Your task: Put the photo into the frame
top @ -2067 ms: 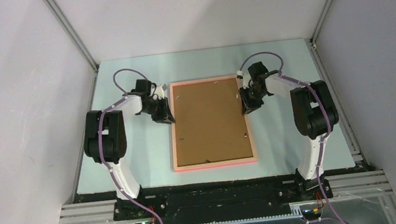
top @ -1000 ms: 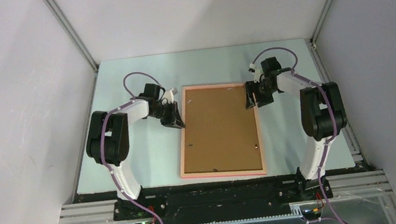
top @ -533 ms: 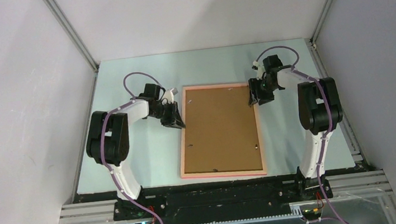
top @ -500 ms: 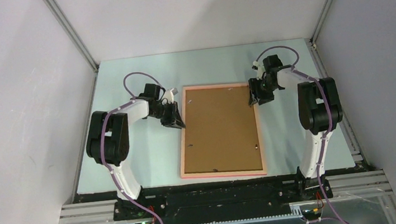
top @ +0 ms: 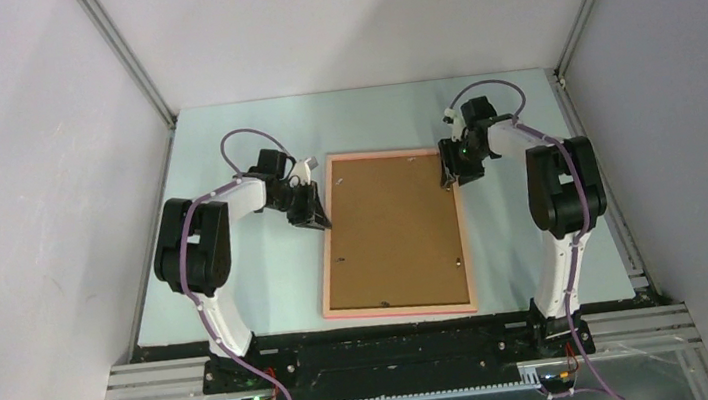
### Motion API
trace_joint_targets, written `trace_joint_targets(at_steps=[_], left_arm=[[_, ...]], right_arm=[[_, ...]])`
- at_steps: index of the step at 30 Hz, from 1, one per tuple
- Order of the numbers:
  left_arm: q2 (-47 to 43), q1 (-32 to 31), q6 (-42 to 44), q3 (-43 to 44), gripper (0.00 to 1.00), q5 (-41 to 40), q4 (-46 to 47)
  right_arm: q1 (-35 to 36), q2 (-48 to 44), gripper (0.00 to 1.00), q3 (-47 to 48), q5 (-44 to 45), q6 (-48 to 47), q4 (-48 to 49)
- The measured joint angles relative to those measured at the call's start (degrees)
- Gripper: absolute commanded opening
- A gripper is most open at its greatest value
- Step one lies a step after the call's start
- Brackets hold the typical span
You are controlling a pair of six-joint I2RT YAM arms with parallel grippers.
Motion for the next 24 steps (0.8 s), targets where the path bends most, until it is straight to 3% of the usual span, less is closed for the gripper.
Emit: trace_joint_targets(at_steps=[24], left_arm=[[0.00,0.35,-0.02,0.00,0.11,0.46,-0.11]], right_arm=[[0.68,0.13,0.33,1.03,3.63,-1.29,-1.49]])
